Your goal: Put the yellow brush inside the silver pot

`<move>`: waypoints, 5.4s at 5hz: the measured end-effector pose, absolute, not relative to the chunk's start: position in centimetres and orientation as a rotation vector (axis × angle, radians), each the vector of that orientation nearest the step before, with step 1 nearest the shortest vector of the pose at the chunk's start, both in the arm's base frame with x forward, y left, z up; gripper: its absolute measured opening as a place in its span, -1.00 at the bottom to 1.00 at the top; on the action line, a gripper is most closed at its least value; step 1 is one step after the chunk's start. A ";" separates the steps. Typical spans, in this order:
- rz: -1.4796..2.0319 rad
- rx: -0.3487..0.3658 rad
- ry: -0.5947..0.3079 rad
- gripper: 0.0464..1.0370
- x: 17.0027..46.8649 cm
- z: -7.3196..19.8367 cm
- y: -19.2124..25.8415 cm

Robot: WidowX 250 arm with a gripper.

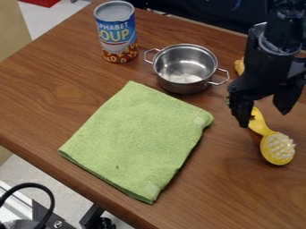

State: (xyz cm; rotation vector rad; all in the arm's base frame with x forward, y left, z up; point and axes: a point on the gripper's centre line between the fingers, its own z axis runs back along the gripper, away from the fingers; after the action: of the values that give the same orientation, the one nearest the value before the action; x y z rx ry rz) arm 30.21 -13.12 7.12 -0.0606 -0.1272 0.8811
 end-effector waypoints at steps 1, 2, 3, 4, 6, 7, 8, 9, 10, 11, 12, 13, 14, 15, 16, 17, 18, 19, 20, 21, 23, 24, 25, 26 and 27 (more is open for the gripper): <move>0.910 -0.040 -0.094 0.92 30.1 5.4 -13.4; 0.905 -0.032 -0.080 0.92 30.2 4.5 -13.8; 0.904 -0.030 -0.057 0.92 29.9 4.0 -14.2; 0.913 -0.036 -0.060 0.92 29.8 4.0 -14.6; 0.910 -0.051 -0.064 0.29 29.8 3.6 -14.8; 0.916 -0.055 -0.079 -0.30 29.9 3.5 -14.7; 0.909 -0.057 -0.086 -0.43 29.9 3.4 -14.6; 0.924 -0.056 -0.070 -0.43 30.1 3.4 -13.8; 0.938 -0.045 -0.036 -0.43 29.8 4.0 -12.8; 0.976 -0.077 -0.042 -0.43 30.7 6.2 -11.3; 1.012 -0.085 -0.031 -0.43 31.3 7.2 -9.6; 1.012 -0.044 -0.053 -0.43 32.1 7.9 -7.4; 1.063 -0.049 -0.066 -0.43 32.9 8.6 -4.2; 1.103 -0.069 -0.074 -0.43 33.5 9.3 -2.0; 1.129 -0.056 -0.118 -0.43 34.1 9.7 -0.2; 1.111 -0.044 -0.118 -0.43 34.9 9.0 0.2; 1.123 -0.040 -0.116 -0.43 35.9 8.4 1.0; 1.115 -0.015 -0.107 -0.43 36.4 7.3 1.2; 1.078 0.000 -0.133 -0.43 36.7 7.1 1.2; 1.076 -0.001 -0.138 -0.31 36.8 7.0 1.7; 1.080 0.016 -0.117 0.82 36.9 6.8 2.6; 1.092 0.011 -0.113 0.92 37.0 7.0 2.9; 1.094 0.005 -0.089 0.92 36.7 7.1 3.0; 1.097 -0.024 -0.088 0.92 36.1 9.1 2.9; 1.078 -0.032 -0.090 0.92 35.5 10.7 2.8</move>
State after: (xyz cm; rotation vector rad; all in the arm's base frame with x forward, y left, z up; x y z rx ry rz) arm 35.55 2.80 10.71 -0.0321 -0.0903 1.0779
